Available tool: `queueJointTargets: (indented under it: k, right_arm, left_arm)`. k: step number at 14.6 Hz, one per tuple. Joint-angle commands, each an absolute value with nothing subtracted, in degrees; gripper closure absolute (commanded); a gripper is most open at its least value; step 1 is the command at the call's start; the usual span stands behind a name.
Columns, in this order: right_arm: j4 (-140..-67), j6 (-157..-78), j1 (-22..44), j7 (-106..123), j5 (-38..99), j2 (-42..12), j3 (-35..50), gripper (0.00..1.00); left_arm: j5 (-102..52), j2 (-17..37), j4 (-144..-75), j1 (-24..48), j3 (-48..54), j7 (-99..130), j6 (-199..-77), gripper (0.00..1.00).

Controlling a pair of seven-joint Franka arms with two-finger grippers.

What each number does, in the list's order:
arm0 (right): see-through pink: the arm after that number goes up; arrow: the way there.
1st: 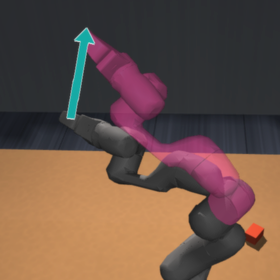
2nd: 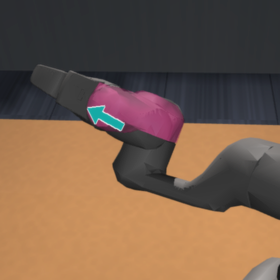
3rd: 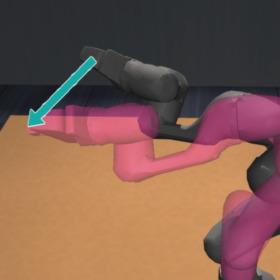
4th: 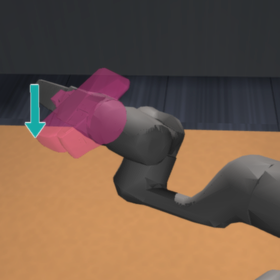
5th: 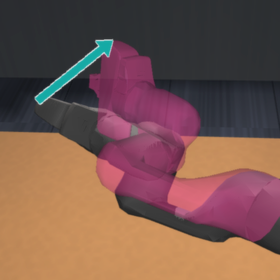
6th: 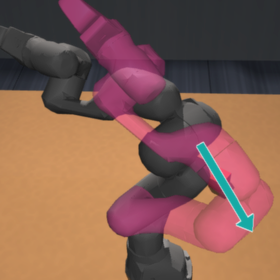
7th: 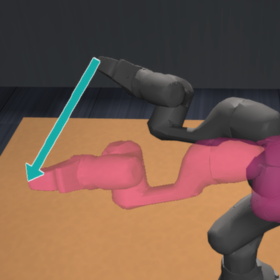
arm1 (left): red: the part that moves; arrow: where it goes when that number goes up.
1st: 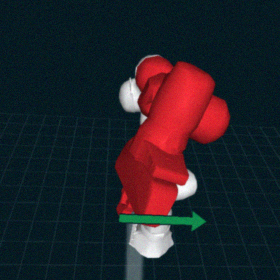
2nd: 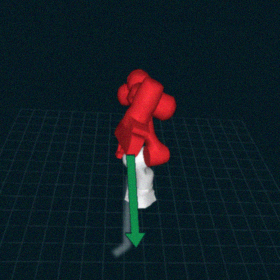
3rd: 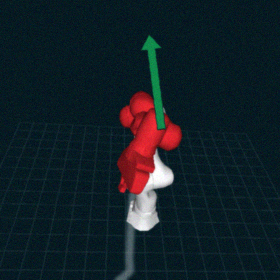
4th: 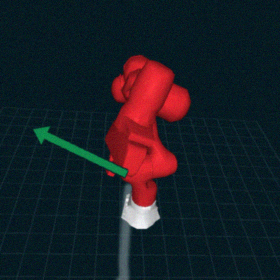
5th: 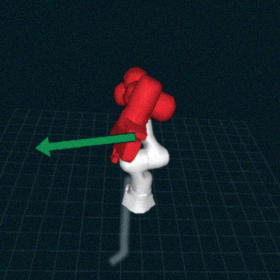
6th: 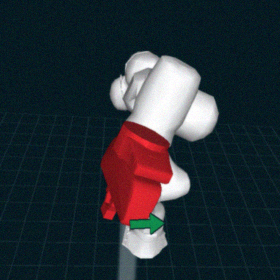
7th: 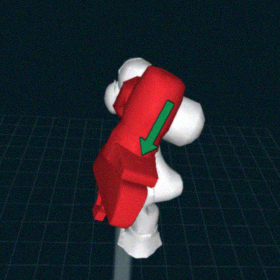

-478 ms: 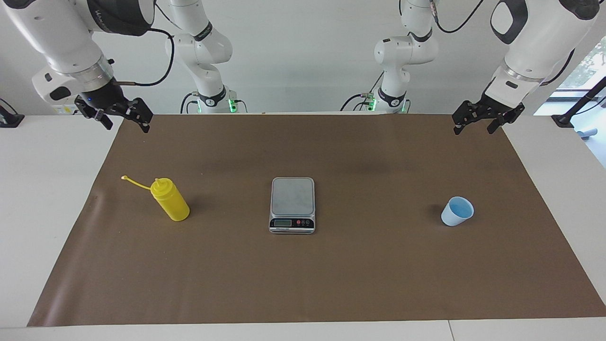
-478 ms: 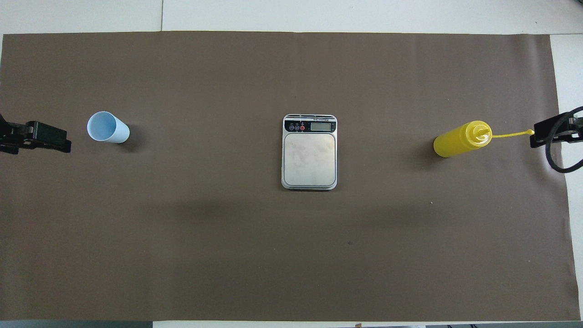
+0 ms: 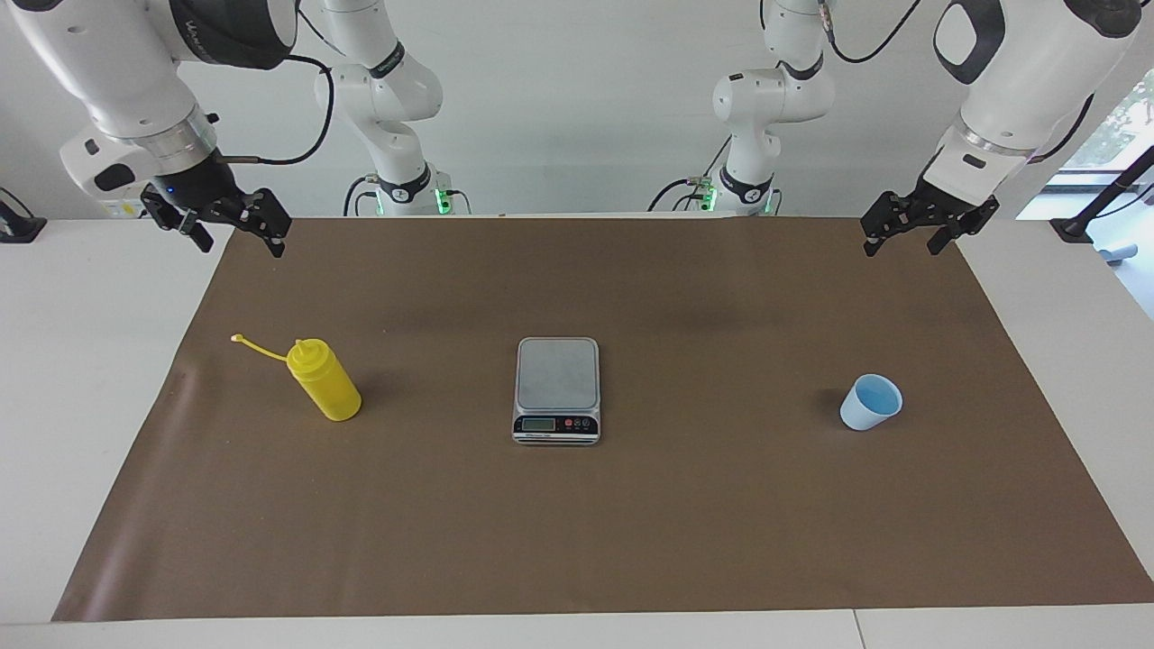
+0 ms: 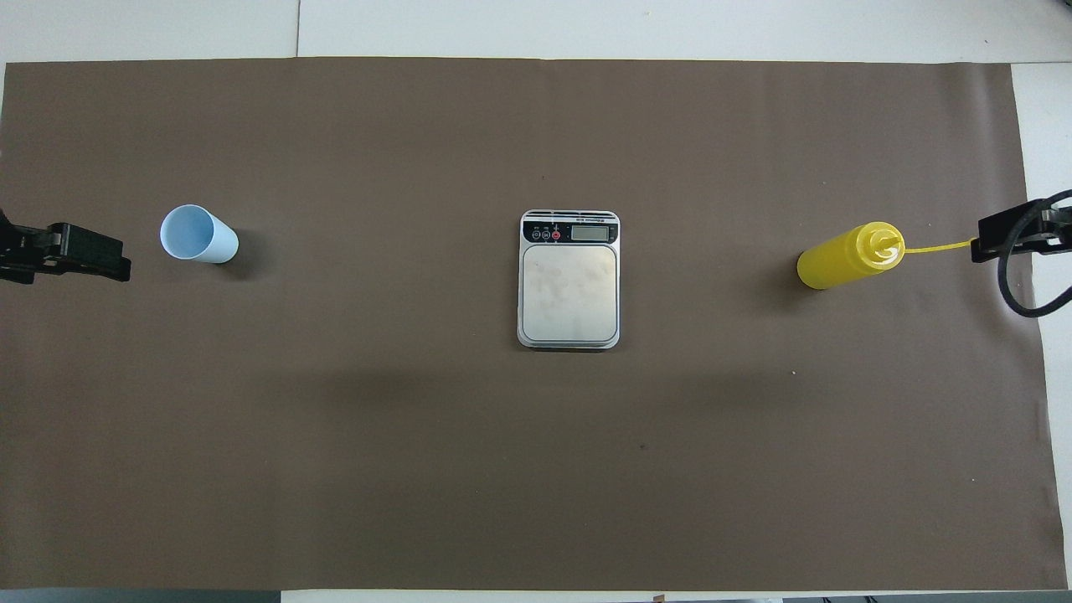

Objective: Pour seasoning into cup on scale with both arms

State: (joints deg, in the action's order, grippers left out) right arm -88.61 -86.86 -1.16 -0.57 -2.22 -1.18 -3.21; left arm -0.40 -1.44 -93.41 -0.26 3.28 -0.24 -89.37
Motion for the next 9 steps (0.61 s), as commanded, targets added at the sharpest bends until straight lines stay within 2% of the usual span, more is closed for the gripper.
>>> queueJointTargets:
  k: [1, 6, 9]
  right_arm:
    - [-90.53, -88.33, -1.32, 0.62, -1.06, 0.09, -2.99, 0.0]
    - [-90.53, -88.51, -1.32, 0.62, -0.97, 0.09, -2.99, 0.0]
    - [-90.53, -88.42, -1.32, 0.62, -0.88, 0.09, -2.99, 0.0]
  left_arm:
    - [0.53, -3.16, -95.54, -0.35, 2.9, -0.96, -91.04, 0.0]
    - [0.44, 0.08, -96.59, -0.7, 2.64, -1.41, -98.5, 0.0]
    - [0.53, 2.01, -100.8, -1.57, 2.55, -1.49, -106.23, 0.0]
